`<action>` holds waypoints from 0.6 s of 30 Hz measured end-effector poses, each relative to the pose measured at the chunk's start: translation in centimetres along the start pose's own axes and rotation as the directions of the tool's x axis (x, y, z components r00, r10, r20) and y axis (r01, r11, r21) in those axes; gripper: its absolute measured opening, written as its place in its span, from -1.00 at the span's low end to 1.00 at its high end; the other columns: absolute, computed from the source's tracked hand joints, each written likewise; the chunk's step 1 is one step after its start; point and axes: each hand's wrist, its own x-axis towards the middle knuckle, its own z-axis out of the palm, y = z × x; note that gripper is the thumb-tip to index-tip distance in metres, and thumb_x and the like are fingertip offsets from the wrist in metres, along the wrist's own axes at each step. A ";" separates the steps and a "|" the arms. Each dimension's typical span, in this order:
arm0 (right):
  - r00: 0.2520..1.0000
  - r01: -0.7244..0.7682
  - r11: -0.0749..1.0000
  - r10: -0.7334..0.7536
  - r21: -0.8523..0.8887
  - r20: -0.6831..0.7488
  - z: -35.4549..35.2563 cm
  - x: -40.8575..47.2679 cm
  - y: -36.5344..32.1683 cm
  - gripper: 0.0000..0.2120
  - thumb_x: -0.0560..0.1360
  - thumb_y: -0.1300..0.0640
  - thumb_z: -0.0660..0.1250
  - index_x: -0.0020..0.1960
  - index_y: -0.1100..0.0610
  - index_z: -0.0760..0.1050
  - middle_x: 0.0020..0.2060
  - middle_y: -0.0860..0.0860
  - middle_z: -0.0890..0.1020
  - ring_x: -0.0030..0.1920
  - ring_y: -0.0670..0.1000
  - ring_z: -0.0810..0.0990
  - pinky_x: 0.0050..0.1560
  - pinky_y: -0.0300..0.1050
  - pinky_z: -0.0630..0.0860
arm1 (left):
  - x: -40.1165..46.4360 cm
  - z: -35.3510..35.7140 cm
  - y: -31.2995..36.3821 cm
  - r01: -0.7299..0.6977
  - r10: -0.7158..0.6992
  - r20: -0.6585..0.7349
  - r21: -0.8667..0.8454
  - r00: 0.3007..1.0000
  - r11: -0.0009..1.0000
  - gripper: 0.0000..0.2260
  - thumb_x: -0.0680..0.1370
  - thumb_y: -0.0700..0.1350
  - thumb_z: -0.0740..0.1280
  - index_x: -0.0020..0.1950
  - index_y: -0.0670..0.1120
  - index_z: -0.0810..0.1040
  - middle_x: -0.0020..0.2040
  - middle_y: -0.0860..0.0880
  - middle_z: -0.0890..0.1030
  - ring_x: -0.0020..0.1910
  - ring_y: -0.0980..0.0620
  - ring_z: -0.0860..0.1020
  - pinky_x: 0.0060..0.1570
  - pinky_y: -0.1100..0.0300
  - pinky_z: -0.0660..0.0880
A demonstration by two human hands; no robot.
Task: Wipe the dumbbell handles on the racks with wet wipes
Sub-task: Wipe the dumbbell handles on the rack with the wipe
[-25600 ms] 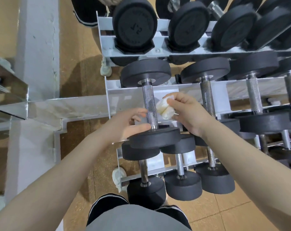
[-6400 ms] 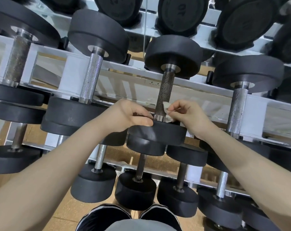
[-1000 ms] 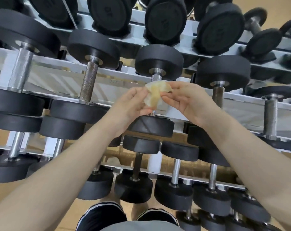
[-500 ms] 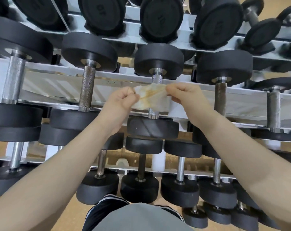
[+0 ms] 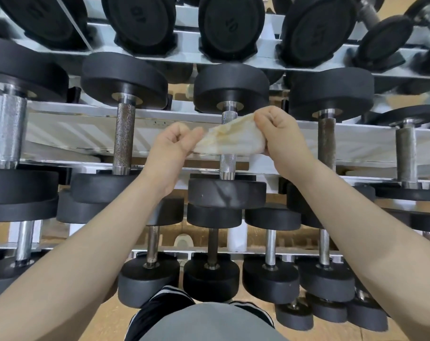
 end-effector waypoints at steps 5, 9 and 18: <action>0.976 -0.128 0.985 0.146 0.117 -0.161 0.3 1.5 -0.3 -0.76 0.58 0.22 0.08 -0.18 0.05 0.43 -0.21 0.00 0.51 -0.17 -0.02 0.48 -0.26 -0.13 0.50 | 0.4 0.8 0.1 0.170 -0.168 -0.039 0.075 0.985 0.983 -0.85 0.56 0.03 0.25 -0.13 -0.02 0.48 -0.25 0.02 0.55 -0.34 0.10 0.46 -0.33 0.30 0.45; 0.955 -0.219 0.935 0.263 0.279 -0.134 -0.1 1.6 1.2 -0.81 0.52 0.28 0.08 -0.16 0.11 0.42 -0.16 0.12 0.55 -0.16 0.04 0.54 -0.23 -0.14 0.52 | 0.9 1.0 -0.5 0.295 -0.310 0.050 0.199 0.949 0.935 -0.79 0.49 0.05 0.34 -0.04 -0.08 0.53 -0.16 0.02 0.60 -0.22 0.13 0.51 -0.29 0.32 0.41; 0.976 0.134 0.893 -0.193 -0.429 -0.096 -0.2 -0.3 1.7 -0.74 0.46 0.05 0.37 0.12 0.08 0.48 0.15 -0.05 0.39 0.19 -0.11 0.33 0.18 -0.28 0.28 | 0.7 1.1 -0.1 0.223 -0.226 0.058 0.059 0.972 0.973 -0.93 0.51 -0.19 0.32 -0.05 -0.12 0.59 -0.14 -0.02 0.67 -0.09 0.01 0.60 0.21 0.06 0.44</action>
